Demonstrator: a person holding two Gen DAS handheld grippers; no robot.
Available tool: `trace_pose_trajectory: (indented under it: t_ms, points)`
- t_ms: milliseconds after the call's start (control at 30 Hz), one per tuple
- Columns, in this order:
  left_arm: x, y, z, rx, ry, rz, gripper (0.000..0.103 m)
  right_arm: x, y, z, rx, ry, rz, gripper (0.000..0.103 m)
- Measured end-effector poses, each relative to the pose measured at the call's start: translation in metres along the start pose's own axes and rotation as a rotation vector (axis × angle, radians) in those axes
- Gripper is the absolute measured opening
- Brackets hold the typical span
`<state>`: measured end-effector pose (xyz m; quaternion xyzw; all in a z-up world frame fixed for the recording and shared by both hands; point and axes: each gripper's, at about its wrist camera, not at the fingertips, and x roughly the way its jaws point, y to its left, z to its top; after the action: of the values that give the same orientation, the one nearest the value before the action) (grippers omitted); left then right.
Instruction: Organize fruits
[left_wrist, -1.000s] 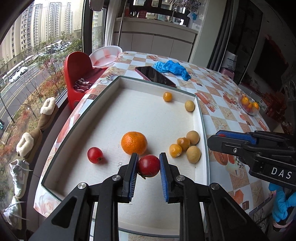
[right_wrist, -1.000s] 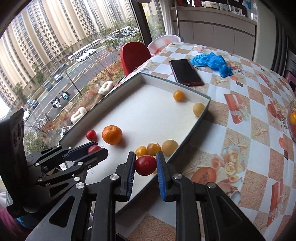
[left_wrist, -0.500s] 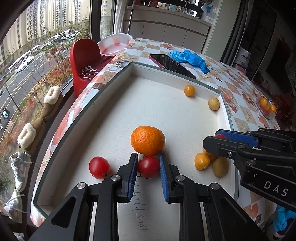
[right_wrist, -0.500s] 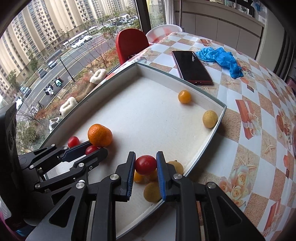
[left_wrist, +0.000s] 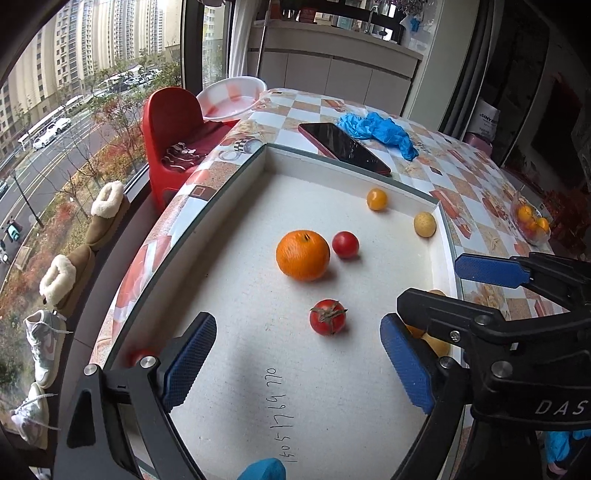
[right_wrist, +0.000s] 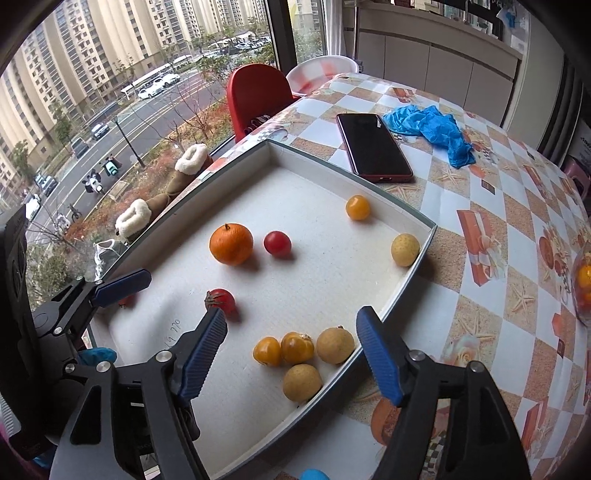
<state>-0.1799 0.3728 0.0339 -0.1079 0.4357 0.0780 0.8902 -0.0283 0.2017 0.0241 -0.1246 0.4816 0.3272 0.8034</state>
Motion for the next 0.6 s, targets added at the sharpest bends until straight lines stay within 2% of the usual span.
trace_pose_trajectory:
  t_ms: [33, 133, 167, 267, 433, 600]
  points:
    - [-0.002, 0.0, 0.0, 0.0, -0.004, 0.005, 0.102, -0.004, -0.001, 0.0, 0.003, -0.006, -0.005, 0.082]
    - [-0.008, -0.002, -0.001, 0.009, -0.012, 0.045, 0.103, -0.011, -0.004, -0.001, 0.015, -0.003, -0.024, 0.094]
    - [-0.01, -0.002, -0.002, 0.012, -0.017, 0.055, 0.103, -0.013, -0.005, -0.001, 0.017, 0.001, -0.03, 0.103]
    - [-0.014, -0.007, -0.006, 0.04, -0.009, 0.098, 0.103, -0.018, -0.002, -0.004, -0.004, 0.003, -0.044, 0.103]
    - [-0.022, -0.014, -0.012, 0.065, 0.002, 0.076, 0.103, -0.025, 0.009, -0.006, -0.064, 0.012, -0.077, 0.103]
    - [-0.031, -0.019, -0.016, 0.079, 0.008, 0.127, 0.103, -0.028, 0.018, -0.009, -0.124, 0.018, -0.116, 0.103]
